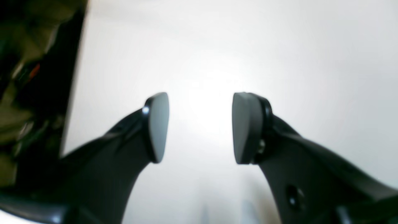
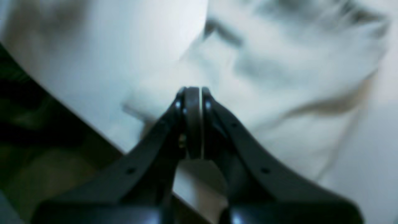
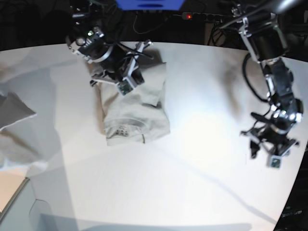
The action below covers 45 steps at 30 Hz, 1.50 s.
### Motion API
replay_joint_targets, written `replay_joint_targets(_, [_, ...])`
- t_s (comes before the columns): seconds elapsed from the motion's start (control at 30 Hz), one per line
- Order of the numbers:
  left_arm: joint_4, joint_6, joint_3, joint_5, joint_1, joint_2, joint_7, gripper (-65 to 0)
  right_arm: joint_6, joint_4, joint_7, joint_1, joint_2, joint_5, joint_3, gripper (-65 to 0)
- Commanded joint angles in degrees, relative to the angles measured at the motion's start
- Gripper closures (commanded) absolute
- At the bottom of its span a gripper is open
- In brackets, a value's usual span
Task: Layout the t-shirt on the table in an organized manner, then fold the t-shirt properly
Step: 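Release the folded shirt and lift both grippers away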
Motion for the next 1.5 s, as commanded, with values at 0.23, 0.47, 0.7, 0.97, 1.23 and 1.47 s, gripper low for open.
replay_joint_targets(0.23, [4.0,0.1,-5.5,-0.7,6.5,-1.2,-1.4,-31.1,0.8,-15.9,6.1,4.9,-0.3,0.6,0.0,0.0])
replay_joint_targets(0.47, [7.7,0.1,-5.5,-0.7,10.7,-0.9,-1.4,-31.1,0.8,-15.5,9.4,3.9,-0.3,0.5,-0.1,0.0])
replay_joint_targets(0.7, [7.3,0.1,-5.6,-0.7,11.7,-0.8,-1.4,-31.1,0.8,3.9,9.4,-1.5,-0.3,0.6,0.1,0.0])
replay_joint_targets(0.97, [7.0,0.1,-5.7,-0.7,13.0,0.0,-1.4,-31.1,0.8,-6.0,9.8,3.9,-0.3,0.7,7.4,0.0])
replay_joint_targets(1.23, [7.0,0.1,-5.7,-0.7,15.1,0.2,-1.4,-31.1,0.8,-19.2,12.4,7.9,-0.3,0.7,10.1,0.0])
replay_joint_targets(1.47, [7.0,0.0,-5.7,-0.7,15.9,0.3,-1.4,-31.1,0.8,-13.4,14.8,6.0,-0.3,0.8,13.9,0.0])
